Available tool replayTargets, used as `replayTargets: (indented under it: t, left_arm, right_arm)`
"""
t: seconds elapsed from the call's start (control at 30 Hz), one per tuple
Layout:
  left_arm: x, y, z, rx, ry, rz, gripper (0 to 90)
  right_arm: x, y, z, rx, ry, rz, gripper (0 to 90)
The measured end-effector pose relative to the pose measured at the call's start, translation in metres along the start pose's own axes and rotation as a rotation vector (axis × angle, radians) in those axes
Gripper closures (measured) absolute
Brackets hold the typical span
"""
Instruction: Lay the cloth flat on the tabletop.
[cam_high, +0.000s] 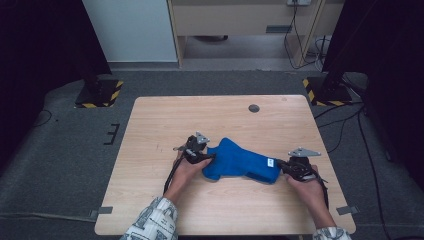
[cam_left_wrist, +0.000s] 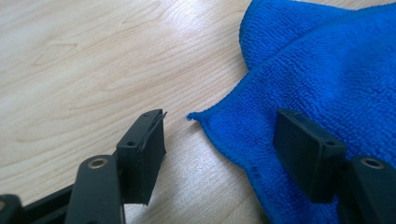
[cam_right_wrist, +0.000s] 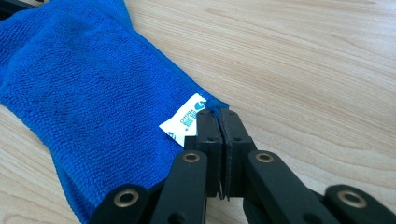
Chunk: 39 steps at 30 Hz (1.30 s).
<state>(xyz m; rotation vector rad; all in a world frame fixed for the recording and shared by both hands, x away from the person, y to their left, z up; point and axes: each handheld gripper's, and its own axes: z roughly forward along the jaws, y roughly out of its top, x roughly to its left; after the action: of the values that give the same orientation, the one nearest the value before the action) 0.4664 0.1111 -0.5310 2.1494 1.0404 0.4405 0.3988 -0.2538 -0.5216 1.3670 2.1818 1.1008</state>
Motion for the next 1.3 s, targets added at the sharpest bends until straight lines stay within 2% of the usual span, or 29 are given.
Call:
replayTargets:
  t: [0.03,0.13,0.23,0.27,0.3,0.33,0.37,0.4,0.57,0.67,0.8,0.93,1.1,1.27,1.3]
  left_arm:
    - [0.001,-0.002,0.001,-0.013,-0.018,-0.016,32.6]
    - [0.000,-0.004,-0.001,-0.017,-0.031,-0.005,36.5]
    - [-0.005,-0.006,-0.006,-0.020,-0.066,0.019,50.1]
    - [-0.005,-0.006,-0.006,-0.020,-0.066,0.019,54.9]
    - [-0.007,-0.006,-0.006,-0.023,-0.068,0.019,54.9]
    - [-0.009,-0.007,-0.007,-0.024,-0.075,0.017,59.1]
    - [-0.012,-0.008,-0.007,-0.032,-0.080,0.016,68.7]
    - [-0.013,-0.009,-0.008,-0.036,-0.087,0.014,73.2]
    - [-0.020,-0.010,-0.010,-0.043,-0.062,0.005,83.8]
    - [-0.023,-0.012,-0.016,-0.035,-0.049,0.014,84.9]
    - [-0.022,-0.021,-0.033,-0.022,-0.037,0.037,85.2]
    - [-0.015,-0.033,-0.056,-0.007,-0.026,0.026,85.5]
    - [-0.009,-0.047,-0.079,-0.015,-0.026,0.019,85.3]
    - [-0.005,-0.058,-0.084,-0.009,-0.033,0.011,83.7]
    - [-0.002,-0.060,-0.085,-0.017,-0.032,-0.006,82.2]
  right_arm:
    - [-0.001,0.000,0.000,-0.002,0.000,-0.001,88.4]
    - [-0.002,0.001,-0.001,-0.008,-0.001,-0.004,88.3]
    - [-0.003,0.001,-0.002,-0.016,-0.003,0.003,88.3]
    - [-0.003,0.001,-0.002,-0.016,-0.003,0.003,88.3]
    - [-0.003,0.001,-0.002,-0.016,-0.003,0.001,88.3]
    - [-0.002,0.001,-0.002,-0.015,-0.004,0.001,88.4]
    - [-0.001,0.001,-0.002,-0.017,0.001,-0.001,88.5]
    - [-0.001,0.002,-0.002,-0.021,0.002,-0.008,88.6]
    - [0.000,0.005,-0.006,-0.052,0.003,-0.011,88.9]
    - [0.000,0.006,-0.009,-0.071,0.005,-0.010,88.9]
    - [0.006,0.008,-0.009,-0.071,0.029,-0.014,88.9]
    - [0.015,0.010,-0.006,-0.066,0.061,-0.035,88.9]
    - [0.027,0.012,-0.004,-0.072,0.097,-0.064,88.8]
    - [0.035,0.011,0.002,-0.050,0.107,-0.078,88.7]
    - [0.036,0.011,0.003,-0.046,0.110,-0.087,88.6]
